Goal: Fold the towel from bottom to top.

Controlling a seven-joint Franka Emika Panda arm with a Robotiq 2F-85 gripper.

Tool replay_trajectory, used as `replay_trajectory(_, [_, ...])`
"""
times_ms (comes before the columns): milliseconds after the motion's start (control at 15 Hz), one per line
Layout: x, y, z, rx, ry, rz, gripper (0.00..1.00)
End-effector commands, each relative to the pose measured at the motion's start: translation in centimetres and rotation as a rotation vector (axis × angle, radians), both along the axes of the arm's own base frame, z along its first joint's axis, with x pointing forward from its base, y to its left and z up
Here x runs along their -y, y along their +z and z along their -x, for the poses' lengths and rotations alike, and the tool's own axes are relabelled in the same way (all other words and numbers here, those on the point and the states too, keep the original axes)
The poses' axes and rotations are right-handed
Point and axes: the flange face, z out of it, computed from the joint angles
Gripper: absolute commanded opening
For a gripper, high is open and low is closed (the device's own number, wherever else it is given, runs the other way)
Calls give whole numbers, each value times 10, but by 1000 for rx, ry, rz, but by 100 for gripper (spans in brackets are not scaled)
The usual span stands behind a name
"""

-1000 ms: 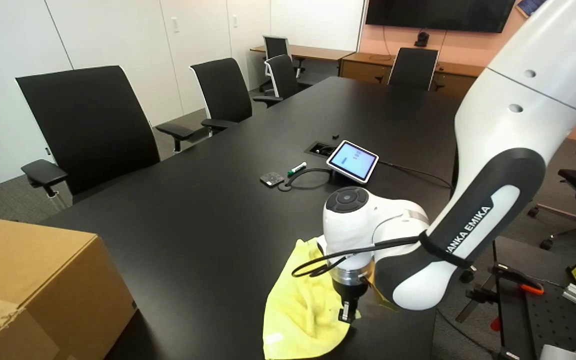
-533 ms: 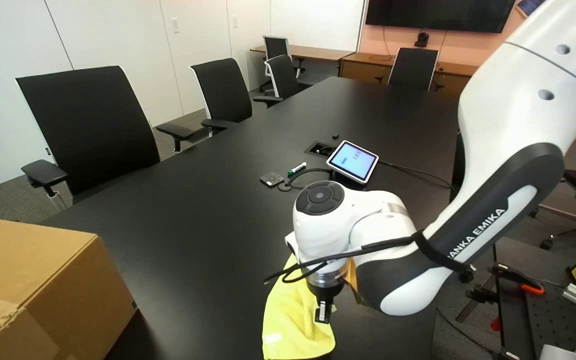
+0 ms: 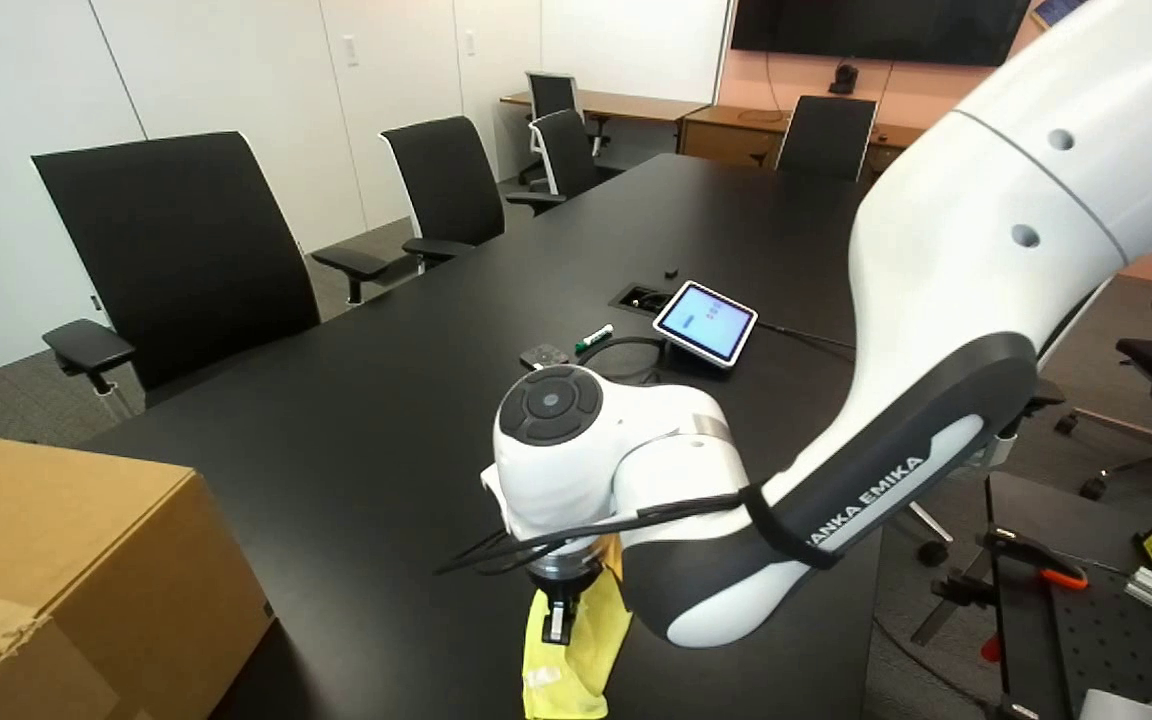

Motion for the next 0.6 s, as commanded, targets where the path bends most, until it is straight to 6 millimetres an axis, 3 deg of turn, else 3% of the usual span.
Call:
replay_trajectory(0, [-34,-16,-23,16,68,59,2])
replay_trajectory(67, [-40,-18,-25,21,85,66,30])
replay_trajectory(133, [-46,-18,-27,28,98,65,31])
replay_trajectory(333, [-57,-8,-27,41,136,46,51])
replay_trajectory(533, [-52,13,-22,62,138,48,75])
